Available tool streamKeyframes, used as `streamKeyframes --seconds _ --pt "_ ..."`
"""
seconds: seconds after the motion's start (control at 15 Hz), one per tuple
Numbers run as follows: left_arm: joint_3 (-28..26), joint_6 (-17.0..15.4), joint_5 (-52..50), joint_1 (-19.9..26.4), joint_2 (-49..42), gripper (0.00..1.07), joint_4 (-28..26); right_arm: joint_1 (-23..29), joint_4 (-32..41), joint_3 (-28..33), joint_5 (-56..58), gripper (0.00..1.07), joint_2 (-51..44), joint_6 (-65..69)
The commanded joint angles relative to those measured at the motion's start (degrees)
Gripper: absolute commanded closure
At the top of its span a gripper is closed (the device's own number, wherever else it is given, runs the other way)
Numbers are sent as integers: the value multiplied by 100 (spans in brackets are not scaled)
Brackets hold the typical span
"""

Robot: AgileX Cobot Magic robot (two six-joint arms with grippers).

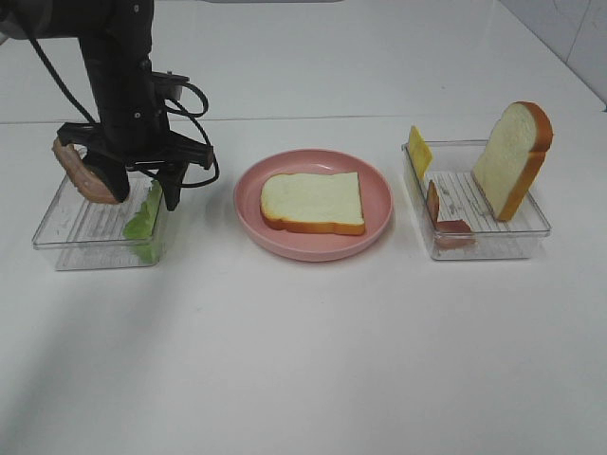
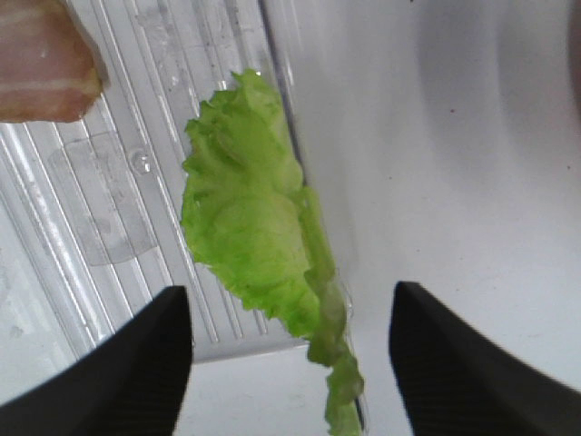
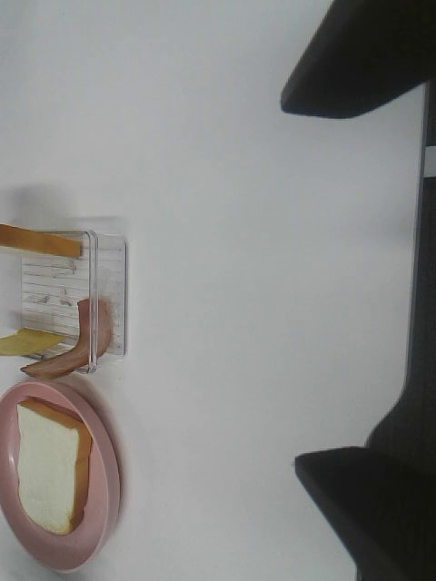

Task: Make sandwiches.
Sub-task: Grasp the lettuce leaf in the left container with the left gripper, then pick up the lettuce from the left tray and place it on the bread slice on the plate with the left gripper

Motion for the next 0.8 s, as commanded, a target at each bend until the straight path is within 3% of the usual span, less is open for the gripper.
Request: streamKeyframes --seconds 0.07,0.27,0.67,0.8 --pt "17 -46 -57 0 17 80 11 -29 34 11 -34 11 -160 -29" --pt "17 34 -57 0 17 107 -46 -29 34 11 -34 11 -160 -29" --pt "17 155 166 -17 -223 107 -166 -29 34 11 -34 11 -160 -29" --pt "17 17 195 -40 -710 107 -178 -29 34 11 -34 11 -160 -29"
